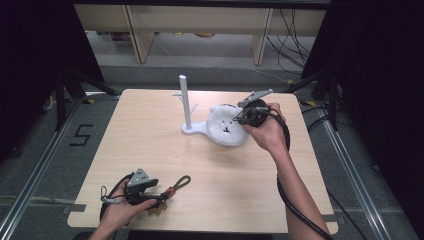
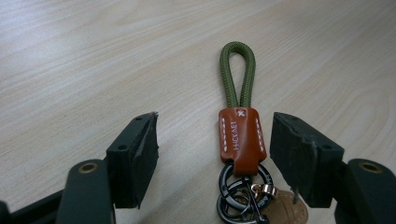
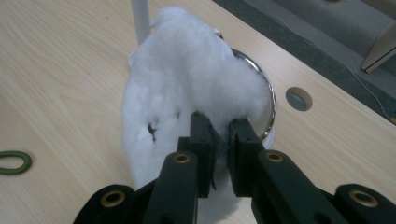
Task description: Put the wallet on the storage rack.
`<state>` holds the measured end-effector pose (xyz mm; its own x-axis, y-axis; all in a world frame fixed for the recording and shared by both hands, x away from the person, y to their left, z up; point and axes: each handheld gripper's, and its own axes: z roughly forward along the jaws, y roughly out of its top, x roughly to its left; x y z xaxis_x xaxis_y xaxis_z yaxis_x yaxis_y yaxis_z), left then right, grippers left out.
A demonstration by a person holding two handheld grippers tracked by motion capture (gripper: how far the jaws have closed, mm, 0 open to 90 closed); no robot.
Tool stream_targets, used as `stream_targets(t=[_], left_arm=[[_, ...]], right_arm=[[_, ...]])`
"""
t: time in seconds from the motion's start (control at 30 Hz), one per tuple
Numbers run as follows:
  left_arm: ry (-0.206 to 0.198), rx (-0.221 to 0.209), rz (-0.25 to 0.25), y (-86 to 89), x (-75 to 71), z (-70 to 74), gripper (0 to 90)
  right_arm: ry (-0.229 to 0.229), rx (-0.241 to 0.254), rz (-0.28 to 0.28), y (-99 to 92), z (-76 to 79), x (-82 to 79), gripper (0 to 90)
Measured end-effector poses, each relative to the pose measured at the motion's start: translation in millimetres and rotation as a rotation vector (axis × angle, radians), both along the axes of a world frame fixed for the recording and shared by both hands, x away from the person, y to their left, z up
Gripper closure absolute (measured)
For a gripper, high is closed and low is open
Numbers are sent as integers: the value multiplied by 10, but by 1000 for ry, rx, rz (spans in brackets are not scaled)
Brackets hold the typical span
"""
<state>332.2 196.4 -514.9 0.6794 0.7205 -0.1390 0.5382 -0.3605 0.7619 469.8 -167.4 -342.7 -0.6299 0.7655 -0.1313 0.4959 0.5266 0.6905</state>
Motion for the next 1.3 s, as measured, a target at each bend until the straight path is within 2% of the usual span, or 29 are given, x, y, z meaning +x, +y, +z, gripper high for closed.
stream_targets(t=[0.2,0.43,0.57,0.6,0.67,0.73,0.83,0.93,1.1,1.13,1.23,1.3], left_arm=[[-3,-16,9,-7,-2,1,318],[0,-2,-2,5,3,6,318],[-11,-5,9,3,2,1,318],[-11,-6,9,4,1,1,318],[-11,-18,15,-3,1,-6,318],[-2,0,-1,17,9,4,318],[-6,-5,5,16,8,-1,318],[-7,-5,8,16,6,-2,318],[-3,-3,4,18,6,0,317],[-2,-24,16,4,0,-6,317],[-6,-24,18,2,1,-10,318],[0,0,-2,20,8,-1,318]], right_arm=[[-18,1,-4,-2,22,62,829],[-18,12,-21,7,36,122,829],[-18,17,-22,8,33,168,828],[-33,10,-22,3,23,201,829],[-17,23,-31,9,9,226,828],[-21,22,-31,15,-10,251,829],[-36,22,-30,15,-26,287,829],[-19,41,-43,33,-41,303,828],[-21,31,-38,19,-72,366,828],[-14,27,-54,17,-103,389,827],[-27,5,-55,1,-139,419,826],[-17,-2,-81,-15,-199,446,824]])
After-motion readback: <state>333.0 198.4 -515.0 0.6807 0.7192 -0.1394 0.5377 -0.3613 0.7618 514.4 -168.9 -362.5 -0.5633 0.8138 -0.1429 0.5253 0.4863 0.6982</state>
